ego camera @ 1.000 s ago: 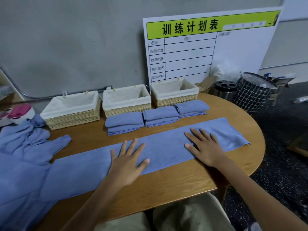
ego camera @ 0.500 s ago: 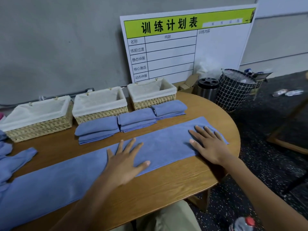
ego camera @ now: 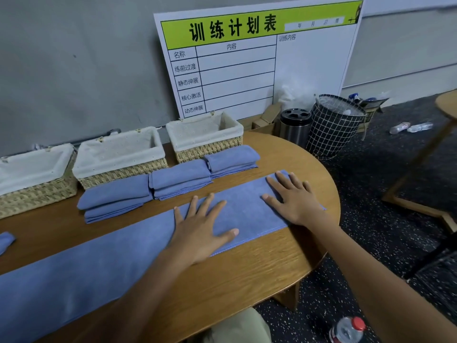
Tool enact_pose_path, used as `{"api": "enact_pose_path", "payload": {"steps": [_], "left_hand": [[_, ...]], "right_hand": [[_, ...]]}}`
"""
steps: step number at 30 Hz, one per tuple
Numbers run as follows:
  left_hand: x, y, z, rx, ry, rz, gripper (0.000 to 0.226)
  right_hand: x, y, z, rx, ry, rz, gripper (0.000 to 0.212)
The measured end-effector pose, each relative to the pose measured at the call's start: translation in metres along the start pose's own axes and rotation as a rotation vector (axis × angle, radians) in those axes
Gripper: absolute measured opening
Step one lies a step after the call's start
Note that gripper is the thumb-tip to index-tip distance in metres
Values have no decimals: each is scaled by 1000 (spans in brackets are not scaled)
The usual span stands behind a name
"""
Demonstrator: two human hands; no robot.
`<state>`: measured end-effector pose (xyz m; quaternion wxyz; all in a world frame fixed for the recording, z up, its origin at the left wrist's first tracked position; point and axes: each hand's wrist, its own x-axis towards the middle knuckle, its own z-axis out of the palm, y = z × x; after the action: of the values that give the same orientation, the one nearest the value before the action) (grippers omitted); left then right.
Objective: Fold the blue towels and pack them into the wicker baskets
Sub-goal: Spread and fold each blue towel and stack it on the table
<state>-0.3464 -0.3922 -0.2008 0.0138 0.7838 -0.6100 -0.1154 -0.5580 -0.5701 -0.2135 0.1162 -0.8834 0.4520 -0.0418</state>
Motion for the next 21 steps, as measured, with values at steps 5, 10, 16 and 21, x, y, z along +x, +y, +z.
{"api": "enact_pose_path", "payload": {"steps": [5,10,16,21], "left_hand": [[33,21,-18,77,190,95,62],[123,60,-19,-61,288,259,29],[192,109,-23,-444,147,281,9],[207,110,-32,-651,20,383,16]], "right_hand": [[4,6,-2,91,87,-18,62],[0,31,-6,127,269,66,50],[0,33,-3,145,297,73,62],[10,37,-9,73,296,99,64]]}}
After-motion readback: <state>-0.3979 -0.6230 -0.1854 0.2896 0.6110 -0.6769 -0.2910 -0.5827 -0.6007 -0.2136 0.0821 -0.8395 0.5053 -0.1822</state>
